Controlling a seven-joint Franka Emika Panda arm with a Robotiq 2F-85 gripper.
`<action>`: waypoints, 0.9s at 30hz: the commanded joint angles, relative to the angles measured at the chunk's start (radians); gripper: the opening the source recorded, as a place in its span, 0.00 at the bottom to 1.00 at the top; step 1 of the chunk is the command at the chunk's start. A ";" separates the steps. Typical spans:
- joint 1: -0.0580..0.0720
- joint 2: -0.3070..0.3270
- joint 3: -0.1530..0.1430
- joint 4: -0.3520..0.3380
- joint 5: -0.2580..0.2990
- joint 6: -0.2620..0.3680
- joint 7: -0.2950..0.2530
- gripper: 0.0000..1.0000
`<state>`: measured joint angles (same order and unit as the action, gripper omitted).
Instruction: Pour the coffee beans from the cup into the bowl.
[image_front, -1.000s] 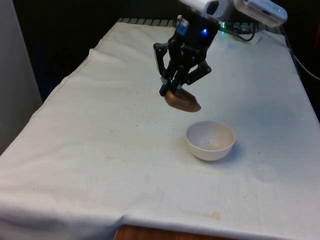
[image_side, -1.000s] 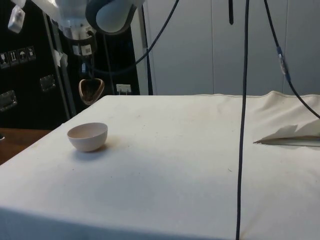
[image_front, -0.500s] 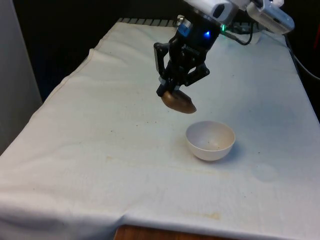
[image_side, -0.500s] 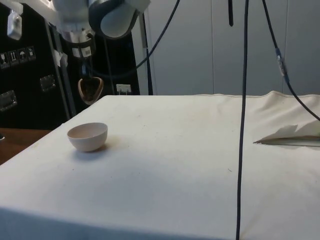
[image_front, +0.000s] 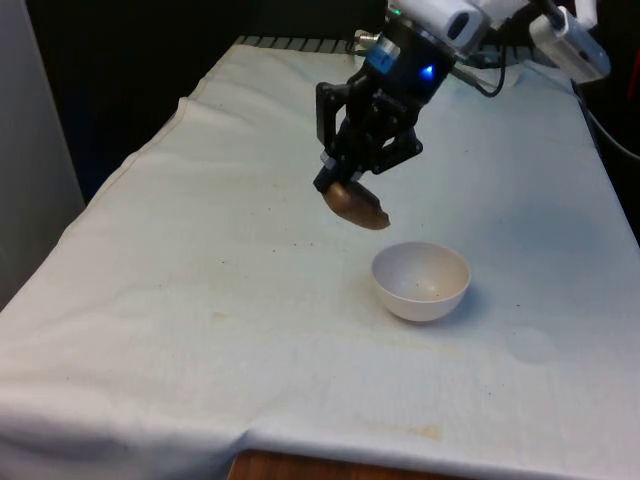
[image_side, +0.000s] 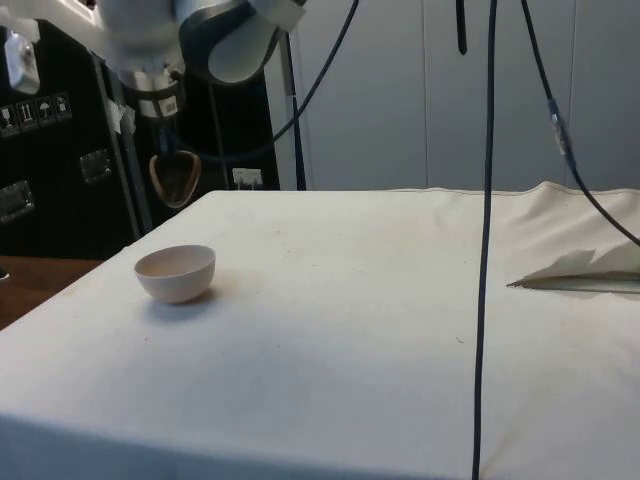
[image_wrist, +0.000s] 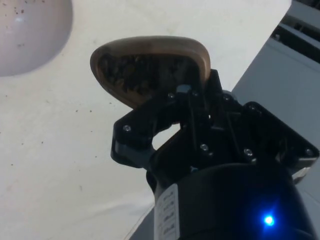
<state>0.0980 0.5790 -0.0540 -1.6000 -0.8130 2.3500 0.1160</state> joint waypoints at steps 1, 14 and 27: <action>0.009 0.002 -0.004 0.005 -0.019 -0.009 0.012 0.00; 0.018 0.004 0.051 0.005 -0.142 -0.054 0.110 0.00; 0.020 0.010 0.114 -0.001 -0.277 -0.117 0.205 0.00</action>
<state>0.1100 0.5870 0.0610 -1.6000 -1.0690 2.2410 0.3070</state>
